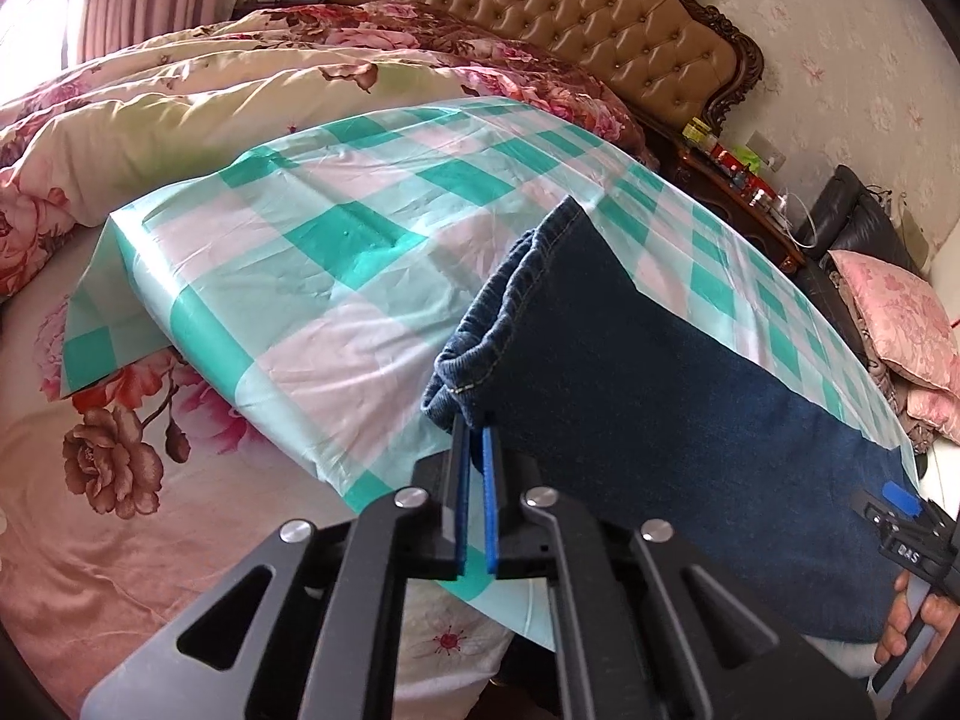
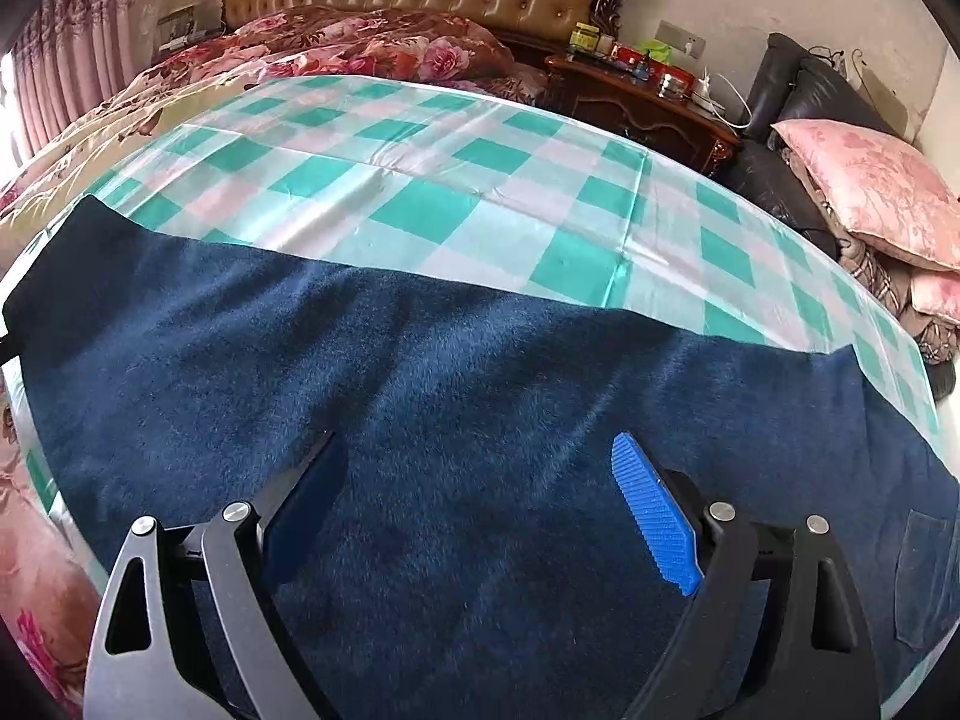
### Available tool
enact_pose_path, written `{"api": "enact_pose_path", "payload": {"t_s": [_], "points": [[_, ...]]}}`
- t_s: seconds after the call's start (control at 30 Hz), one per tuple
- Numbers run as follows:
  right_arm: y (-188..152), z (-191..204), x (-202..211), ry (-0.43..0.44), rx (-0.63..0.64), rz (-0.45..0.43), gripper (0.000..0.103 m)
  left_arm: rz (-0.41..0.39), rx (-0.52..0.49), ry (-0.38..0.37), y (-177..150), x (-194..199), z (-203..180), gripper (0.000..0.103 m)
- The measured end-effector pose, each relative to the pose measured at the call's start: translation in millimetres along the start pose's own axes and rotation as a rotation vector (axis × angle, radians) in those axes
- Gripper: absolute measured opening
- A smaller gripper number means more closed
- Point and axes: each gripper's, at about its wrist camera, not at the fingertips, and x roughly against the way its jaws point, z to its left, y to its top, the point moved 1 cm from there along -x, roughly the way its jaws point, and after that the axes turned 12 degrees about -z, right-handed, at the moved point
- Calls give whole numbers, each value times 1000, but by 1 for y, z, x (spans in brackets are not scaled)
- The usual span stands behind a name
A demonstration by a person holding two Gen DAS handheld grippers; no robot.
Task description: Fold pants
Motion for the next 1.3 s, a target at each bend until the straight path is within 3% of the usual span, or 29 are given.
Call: {"api": "enact_pose_path", "payload": {"t_s": [0.03, 0.07, 0.1, 0.13, 0.2, 0.27, 0.33, 0.47, 0.6, 0.63, 0.7, 0.73, 0.83, 0.9, 0.97, 1.0, 1.03, 1.07, 1.17, 1.23, 1.3], "points": [[-1, -1, 1, -3, 1, 2, 86, -9, -12, 15, 1, 1, -1, 11], [-2, -1, 0, -6, 3, 6, 86, -16, -22, 42, 2, 2, -1, 25], [-4, -2, -2, -11, 3, 14, 86, -23, -30, 57, 3, 3, -1, 31], [-7, -4, -4, -16, 1, 27, 85, -32, -44, 70, 4, 5, -2, 33], [-13, -6, -9, -20, 0, 51, 85, -62, -111, 182, 11, 10, -8, 35], [-18, -9, -13, 3, -24, 47, 86, -115, -166, 179, 21, 18, -25, 35], [-19, -13, -14, 18, -44, 52, 86, -148, -269, 85, 29, 21, -67, 34], [-14, -22, 3, 70, -93, -1, 83, -47, -474, -218, 10, -6, -170, 33], [-18, -76, 41, 24, -134, -73, 83, 96, -570, -381, -22, -57, -233, 23], [-22, -104, 49, -10, -173, -77, 83, 115, -588, -378, -25, -69, -238, 23], [-32, -158, 61, -95, -242, -81, 83, 106, -586, -362, -22, -85, -239, 17], [-42, -200, 70, -172, -288, -81, 83, 110, -567, -343, -15, -91, -235, 7], [-73, -304, 82, -378, -387, -36, 78, 71, -562, -102, 4, -110, -213, 8], [-93, -359, 90, -464, -471, 9, 73, 82, -463, -56, 16, -114, -195, 10], [-102, -383, 103, -500, -499, -5, 72, 28, -396, -22, 25, -98, -179, 12], [-104, -388, 111, -503, -494, -24, 72, -19, -339, -29, 31, -82, -169, 16], [-105, -387, 116, -489, -483, -35, 72, -57, -285, -15, 34, -67, -156, 30], [-105, -381, 117, -467, -477, -32, 72, -90, -238, 18, 35, -53, -140, 37], [-99, -345, 108, -331, -423, -27, 73, -165, -89, 163, 31, -12, -75, 36], [-87, -309, 96, -218, -358, -21, 73, -167, -45, 219, 30, -1, -44, 34], [-68, -259, 84, -78, -292, -34, 73, -128, -12, 207, 23, 6, -15, 34]]}}
